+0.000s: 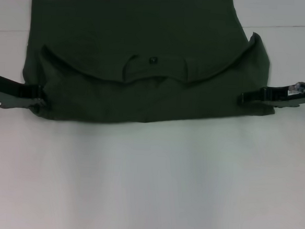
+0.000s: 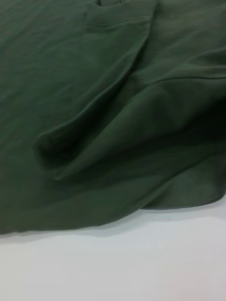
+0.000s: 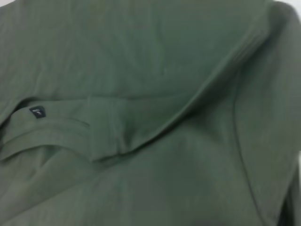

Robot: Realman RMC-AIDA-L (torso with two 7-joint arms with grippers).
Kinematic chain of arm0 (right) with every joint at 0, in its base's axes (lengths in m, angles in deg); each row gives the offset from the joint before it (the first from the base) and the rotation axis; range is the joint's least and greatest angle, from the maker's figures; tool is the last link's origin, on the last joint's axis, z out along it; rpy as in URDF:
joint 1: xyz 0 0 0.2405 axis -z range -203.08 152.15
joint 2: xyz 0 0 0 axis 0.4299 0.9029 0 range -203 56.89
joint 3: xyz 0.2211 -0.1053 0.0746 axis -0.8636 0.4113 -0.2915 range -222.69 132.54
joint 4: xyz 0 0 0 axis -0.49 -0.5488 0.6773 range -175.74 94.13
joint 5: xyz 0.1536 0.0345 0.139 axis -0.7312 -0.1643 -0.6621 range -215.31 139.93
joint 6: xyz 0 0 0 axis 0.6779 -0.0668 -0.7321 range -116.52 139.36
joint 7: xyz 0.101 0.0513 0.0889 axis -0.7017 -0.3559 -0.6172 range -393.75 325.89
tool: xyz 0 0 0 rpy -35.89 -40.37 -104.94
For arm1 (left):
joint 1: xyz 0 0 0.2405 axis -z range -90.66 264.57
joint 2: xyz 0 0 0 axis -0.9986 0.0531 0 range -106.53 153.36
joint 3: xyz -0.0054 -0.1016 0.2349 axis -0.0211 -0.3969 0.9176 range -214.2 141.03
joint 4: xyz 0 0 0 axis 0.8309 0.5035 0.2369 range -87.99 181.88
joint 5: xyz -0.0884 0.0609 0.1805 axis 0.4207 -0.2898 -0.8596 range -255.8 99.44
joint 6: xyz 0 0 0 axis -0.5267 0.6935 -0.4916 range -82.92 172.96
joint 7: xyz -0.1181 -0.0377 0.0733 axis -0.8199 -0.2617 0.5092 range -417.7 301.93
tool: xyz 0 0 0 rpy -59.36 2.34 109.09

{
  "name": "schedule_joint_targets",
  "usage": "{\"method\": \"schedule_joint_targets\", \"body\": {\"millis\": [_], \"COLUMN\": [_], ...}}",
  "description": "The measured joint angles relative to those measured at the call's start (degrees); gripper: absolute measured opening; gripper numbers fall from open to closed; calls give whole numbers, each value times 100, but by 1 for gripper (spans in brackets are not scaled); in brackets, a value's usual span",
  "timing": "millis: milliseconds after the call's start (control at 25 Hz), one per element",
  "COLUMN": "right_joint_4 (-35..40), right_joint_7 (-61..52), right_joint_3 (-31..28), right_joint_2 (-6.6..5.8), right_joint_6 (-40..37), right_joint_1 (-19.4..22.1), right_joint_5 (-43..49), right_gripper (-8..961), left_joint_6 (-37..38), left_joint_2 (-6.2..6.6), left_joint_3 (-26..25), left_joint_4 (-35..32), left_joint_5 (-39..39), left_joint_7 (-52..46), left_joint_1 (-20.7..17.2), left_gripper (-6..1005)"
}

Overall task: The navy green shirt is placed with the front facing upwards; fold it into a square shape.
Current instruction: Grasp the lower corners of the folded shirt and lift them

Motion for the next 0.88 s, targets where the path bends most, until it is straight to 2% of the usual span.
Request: {"method": "schedule_joint_targets", "body": {"millis": [160, 760, 880], "right_joint_4": [11, -1, 17], "right_joint_7": [-1, 154, 136], "right_joint_3": [-12, -17, 0], "right_joint_2": [-65, -92, -103], "right_joint_6": [-20, -246, -285], "right_joint_1": [54, 68, 66], "right_joint_5": [6, 0, 9], "right_gripper": [916, 898, 817], "left_joint_6": [14, 68, 76], "left_joint_2": [-8, -41, -46], "left_joint_3": [2, 11, 11], "left_joint_4": [0, 80, 80], "left_joint_5": [-2, -21, -20], "left_joint_7": [-16, -35, -35], "left_joint_1": [-2, 12, 11], "left_gripper": [60, 59, 59]}}
